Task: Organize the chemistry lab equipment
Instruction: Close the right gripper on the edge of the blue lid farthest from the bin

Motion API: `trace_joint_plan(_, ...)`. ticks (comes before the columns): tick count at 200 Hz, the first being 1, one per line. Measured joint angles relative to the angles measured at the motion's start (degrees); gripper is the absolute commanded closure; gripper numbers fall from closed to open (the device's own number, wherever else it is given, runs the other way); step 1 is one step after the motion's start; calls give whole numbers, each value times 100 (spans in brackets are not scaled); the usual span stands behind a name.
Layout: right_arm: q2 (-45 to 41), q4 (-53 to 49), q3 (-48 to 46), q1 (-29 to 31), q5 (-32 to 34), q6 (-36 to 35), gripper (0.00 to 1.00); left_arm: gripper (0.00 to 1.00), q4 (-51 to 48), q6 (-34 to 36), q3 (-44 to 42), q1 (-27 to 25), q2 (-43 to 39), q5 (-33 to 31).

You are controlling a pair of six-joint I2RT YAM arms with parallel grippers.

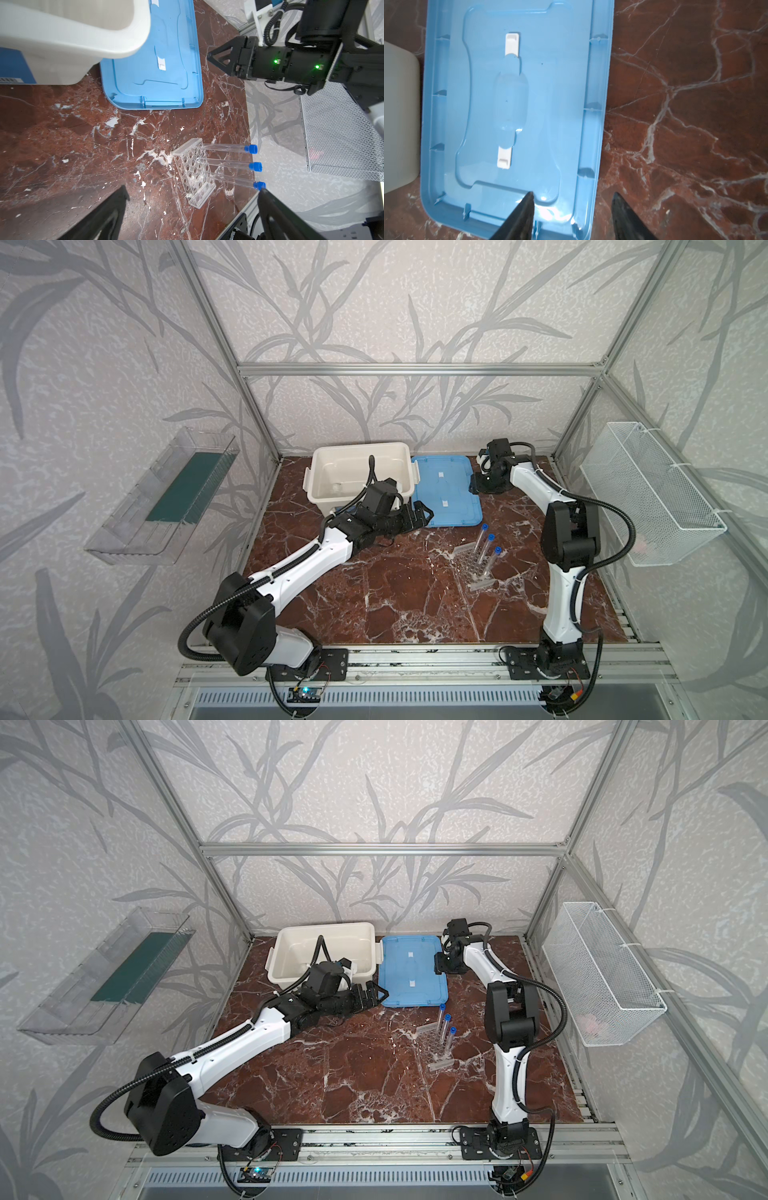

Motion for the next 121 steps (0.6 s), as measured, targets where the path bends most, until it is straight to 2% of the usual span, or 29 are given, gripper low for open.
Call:
trace_joint_plan(30,345,-153,260,-9,205,-160,59,1,516,-251,-212,-149,208,-26)
trace_joint_plan(48,588,-197,435,-22,280,-199,61,1,660,-326,-227,-236,400,-39)
trace_joint_plan(82,883,-229,452,-39,304,-227,72,1,804,-343,-247,-341,516,-42)
trace_joint_plan(121,992,-240,509,-37,378,-273,77,1,968,-343,-291,-374,516,-44)
